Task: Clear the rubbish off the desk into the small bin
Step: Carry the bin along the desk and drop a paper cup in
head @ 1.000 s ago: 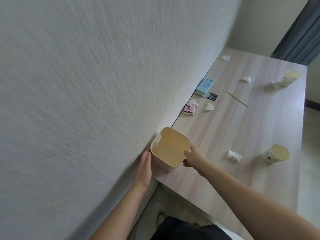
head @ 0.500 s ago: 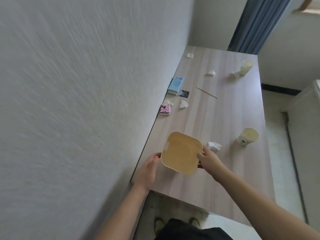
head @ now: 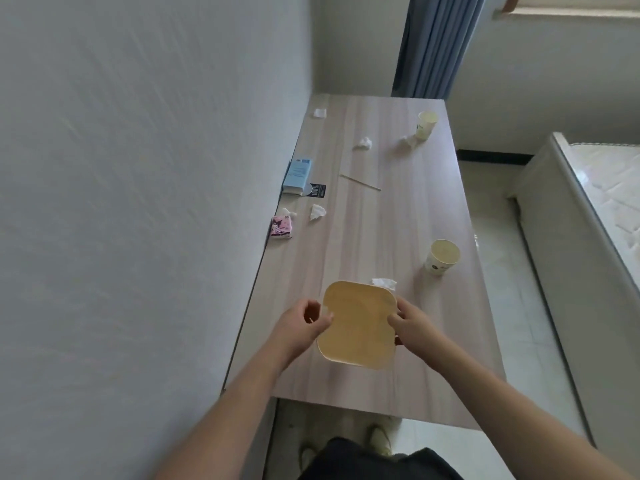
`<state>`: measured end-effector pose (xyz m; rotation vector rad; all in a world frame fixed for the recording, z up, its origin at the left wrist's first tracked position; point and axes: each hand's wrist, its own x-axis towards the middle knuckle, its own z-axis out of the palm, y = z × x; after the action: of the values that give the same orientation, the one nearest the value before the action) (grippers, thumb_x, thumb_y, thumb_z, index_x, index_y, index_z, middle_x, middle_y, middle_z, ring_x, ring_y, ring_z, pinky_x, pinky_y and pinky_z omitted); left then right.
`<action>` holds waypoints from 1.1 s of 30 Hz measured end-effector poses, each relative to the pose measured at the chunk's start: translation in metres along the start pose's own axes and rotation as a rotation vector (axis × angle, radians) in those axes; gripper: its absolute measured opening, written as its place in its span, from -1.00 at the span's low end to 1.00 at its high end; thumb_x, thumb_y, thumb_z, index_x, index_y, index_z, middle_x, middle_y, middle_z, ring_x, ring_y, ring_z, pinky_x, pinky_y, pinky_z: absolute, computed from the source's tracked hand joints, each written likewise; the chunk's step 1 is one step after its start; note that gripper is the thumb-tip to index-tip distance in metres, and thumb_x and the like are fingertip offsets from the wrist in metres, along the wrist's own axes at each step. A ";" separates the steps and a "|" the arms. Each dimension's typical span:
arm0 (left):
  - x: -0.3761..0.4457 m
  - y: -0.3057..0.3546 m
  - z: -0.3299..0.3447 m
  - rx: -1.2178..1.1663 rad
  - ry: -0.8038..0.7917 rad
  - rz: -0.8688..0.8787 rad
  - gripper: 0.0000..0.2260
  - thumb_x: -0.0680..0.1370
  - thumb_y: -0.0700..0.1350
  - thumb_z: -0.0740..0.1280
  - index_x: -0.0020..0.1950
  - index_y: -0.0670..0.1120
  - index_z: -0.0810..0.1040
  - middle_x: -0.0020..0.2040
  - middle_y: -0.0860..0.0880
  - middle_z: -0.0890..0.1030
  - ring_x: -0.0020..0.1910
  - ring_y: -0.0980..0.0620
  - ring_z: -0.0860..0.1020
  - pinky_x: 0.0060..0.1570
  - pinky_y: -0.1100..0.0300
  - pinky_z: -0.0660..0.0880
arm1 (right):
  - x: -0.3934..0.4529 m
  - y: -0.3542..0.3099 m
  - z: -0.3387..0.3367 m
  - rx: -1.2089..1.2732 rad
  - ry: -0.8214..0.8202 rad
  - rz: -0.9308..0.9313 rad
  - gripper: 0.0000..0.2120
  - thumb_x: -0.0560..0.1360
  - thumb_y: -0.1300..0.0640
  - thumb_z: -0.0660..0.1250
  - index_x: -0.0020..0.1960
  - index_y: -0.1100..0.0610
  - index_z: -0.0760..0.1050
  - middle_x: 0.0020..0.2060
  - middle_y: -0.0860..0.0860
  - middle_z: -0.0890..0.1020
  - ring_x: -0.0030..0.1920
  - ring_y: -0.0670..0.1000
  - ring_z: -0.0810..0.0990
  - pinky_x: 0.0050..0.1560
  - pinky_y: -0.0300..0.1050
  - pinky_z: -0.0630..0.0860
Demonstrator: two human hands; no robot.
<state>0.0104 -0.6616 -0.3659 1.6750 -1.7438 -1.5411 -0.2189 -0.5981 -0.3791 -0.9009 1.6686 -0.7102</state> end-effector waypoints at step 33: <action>-0.054 0.016 0.010 -0.677 0.327 -0.296 -0.44 0.29 0.11 0.49 0.13 -0.21 0.51 -0.11 -0.13 0.65 -0.14 -0.12 0.58 -0.08 0.01 0.54 | 0.121 0.076 -0.043 -1.104 -0.026 -0.384 -0.69 0.56 0.28 0.11 0.27 0.18 0.42 0.20 0.13 0.47 0.18 0.18 0.43 0.10 0.00 0.42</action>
<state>0.0092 -0.6153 -0.3324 1.7182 -0.7130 -1.6056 -0.2955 -0.6580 -0.4921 -2.0156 1.8539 0.0695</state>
